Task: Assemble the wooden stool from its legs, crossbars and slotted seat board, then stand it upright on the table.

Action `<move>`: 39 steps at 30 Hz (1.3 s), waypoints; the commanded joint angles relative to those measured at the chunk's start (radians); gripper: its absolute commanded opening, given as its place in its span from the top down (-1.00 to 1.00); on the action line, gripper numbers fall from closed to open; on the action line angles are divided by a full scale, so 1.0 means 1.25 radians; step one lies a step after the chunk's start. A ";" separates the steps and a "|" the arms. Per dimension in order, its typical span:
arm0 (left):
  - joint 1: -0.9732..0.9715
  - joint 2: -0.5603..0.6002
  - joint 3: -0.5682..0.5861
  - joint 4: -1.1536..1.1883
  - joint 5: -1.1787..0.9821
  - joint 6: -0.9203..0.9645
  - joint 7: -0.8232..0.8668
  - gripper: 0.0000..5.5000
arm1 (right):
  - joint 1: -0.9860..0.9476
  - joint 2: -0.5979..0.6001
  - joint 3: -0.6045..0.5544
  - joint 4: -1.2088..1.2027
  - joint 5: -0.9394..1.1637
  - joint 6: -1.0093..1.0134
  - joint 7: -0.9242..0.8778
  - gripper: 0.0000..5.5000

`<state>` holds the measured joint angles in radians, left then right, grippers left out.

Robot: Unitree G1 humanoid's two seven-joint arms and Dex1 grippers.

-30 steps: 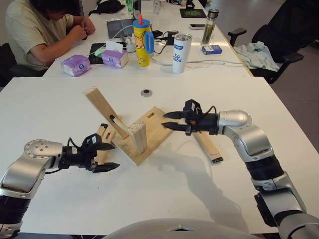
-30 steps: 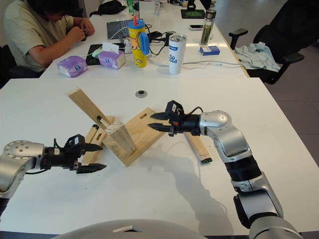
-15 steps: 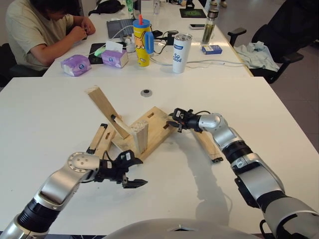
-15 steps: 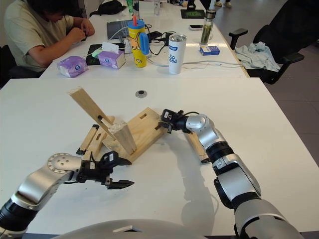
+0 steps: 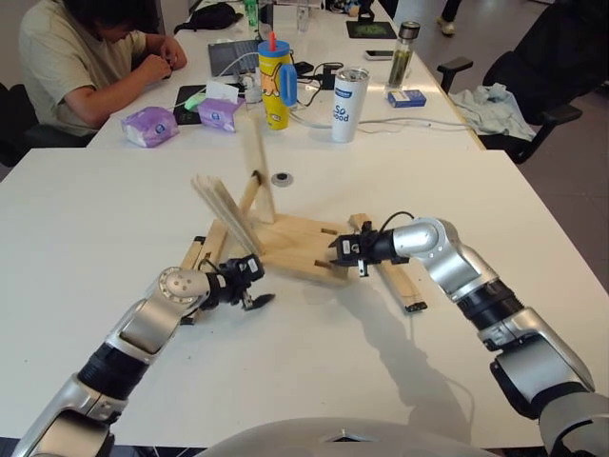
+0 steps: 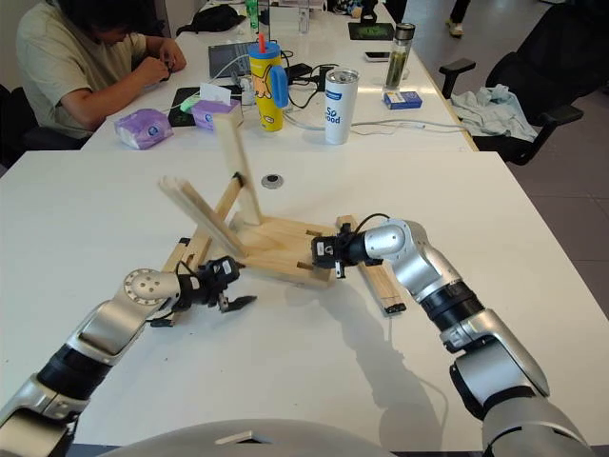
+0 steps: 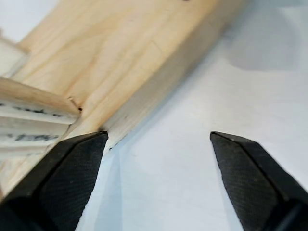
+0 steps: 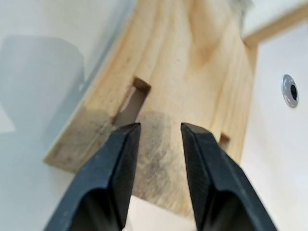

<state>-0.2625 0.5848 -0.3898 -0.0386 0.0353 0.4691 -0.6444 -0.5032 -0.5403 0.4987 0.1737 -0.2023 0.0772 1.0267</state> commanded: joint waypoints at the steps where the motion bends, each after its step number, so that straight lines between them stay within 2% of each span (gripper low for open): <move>1: -0.034 -0.053 -0.001 0.144 0.064 -0.004 0.085 -0.43 | 0.109 0.038 0.036 -0.077 0.018 0.119 0.007 0.43; 10: -0.066 -0.101 0.017 0.215 0.089 -0.045 0.122 -0.43 | 0.159 0.123 -0.020 -0.245 0.068 0.281 -0.107 0.43; 13: -0.067 -0.105 0.045 0.203 0.085 -0.056 0.139 -0.43 | 0.163 0.184 -0.092 -0.281 0.137 0.308 -0.163 0.43; 16: -0.035 -0.092 0.155 0.059 0.023 -0.056 0.152 -0.43 | 0.180 0.237 -0.185 -0.339 0.215 0.309 -0.226 0.43; 20: 0.054 -0.044 0.334 -0.183 -0.057 0.120 0.140 -0.43 | 0.224 0.288 -0.275 -0.418 0.306 0.351 -0.296 0.43; 25: 0.074 0.051 0.484 -0.208 -0.151 0.310 0.072 -0.43 | 0.298 0.324 -0.338 -0.478 0.385 0.440 -0.382 0.43; 30: 0.137 0.072 0.499 -0.181 -0.192 0.370 0.043 -0.43 | 0.283 0.337 -0.342 -0.468 0.376 0.484 -0.476 0.43; 39: 0.184 0.062 0.486 -0.131 -0.214 0.369 0.052 -0.43 | 0.277 0.314 -0.335 -0.467 0.425 0.518 -0.478 0.43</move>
<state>-0.0485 0.6629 0.2306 -0.2203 -0.2317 0.9367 -0.5815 -0.1483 -0.1431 0.0793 -0.4043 0.3070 0.7074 0.4346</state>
